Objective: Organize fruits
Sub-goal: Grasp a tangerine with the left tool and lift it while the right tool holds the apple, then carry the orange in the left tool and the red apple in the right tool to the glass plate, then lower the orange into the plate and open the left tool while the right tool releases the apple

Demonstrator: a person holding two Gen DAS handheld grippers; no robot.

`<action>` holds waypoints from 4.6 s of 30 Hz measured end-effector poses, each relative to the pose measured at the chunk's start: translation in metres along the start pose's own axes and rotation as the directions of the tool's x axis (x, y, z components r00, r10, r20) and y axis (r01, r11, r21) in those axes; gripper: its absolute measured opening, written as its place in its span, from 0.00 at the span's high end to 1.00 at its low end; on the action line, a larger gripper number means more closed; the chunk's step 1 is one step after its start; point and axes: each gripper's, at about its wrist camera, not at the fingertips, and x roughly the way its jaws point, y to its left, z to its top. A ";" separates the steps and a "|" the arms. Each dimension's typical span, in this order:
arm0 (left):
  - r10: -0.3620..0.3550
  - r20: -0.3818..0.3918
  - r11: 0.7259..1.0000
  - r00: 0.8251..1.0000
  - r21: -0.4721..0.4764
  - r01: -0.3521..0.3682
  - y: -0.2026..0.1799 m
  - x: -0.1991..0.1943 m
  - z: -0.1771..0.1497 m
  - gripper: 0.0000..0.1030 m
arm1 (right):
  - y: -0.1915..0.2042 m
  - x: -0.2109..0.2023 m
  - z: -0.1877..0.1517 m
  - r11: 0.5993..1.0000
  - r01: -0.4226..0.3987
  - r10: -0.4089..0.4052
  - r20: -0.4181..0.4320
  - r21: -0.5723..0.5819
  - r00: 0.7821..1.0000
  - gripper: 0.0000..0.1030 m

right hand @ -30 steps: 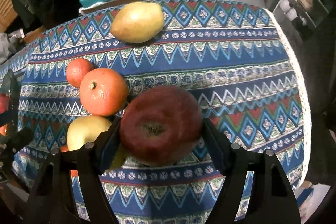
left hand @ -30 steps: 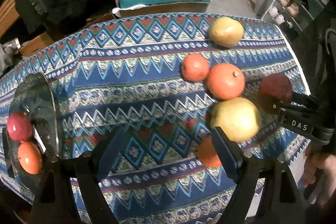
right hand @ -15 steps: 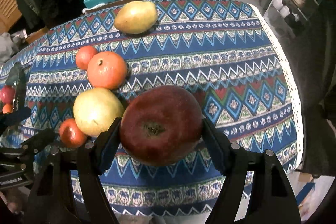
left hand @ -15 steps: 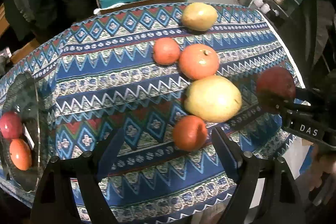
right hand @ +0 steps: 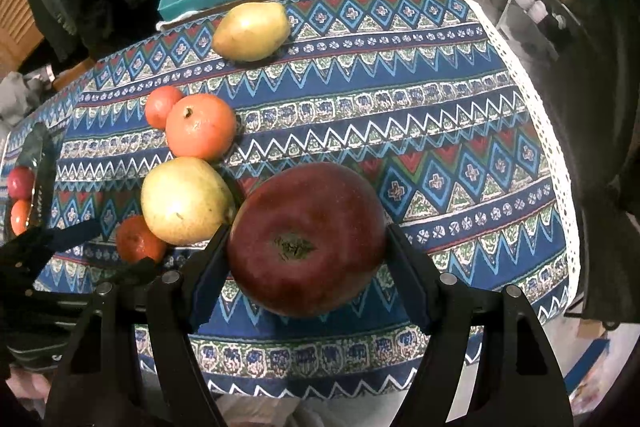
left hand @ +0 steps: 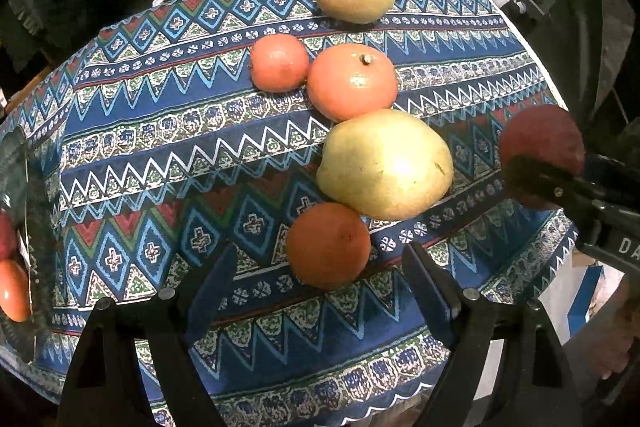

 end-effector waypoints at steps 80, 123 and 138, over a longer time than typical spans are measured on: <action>0.134 0.405 0.975 0.905 -0.219 -0.046 0.118 -0.184 0.002 0.56 | 0.155 -0.117 0.053 0.946 -0.091 0.206 0.358 -0.312 0.911 0.27; 0.286 0.167 0.836 0.943 -0.524 -0.161 0.283 -0.116 -0.046 0.56 | 0.340 -0.015 0.078 0.829 -0.234 0.326 0.099 -0.508 0.940 0.27; 0.234 0.088 0.815 0.968 -0.560 -0.146 0.303 -0.086 -0.058 0.56 | 0.361 0.040 0.071 0.829 -0.264 0.287 -0.030 -0.493 0.958 0.27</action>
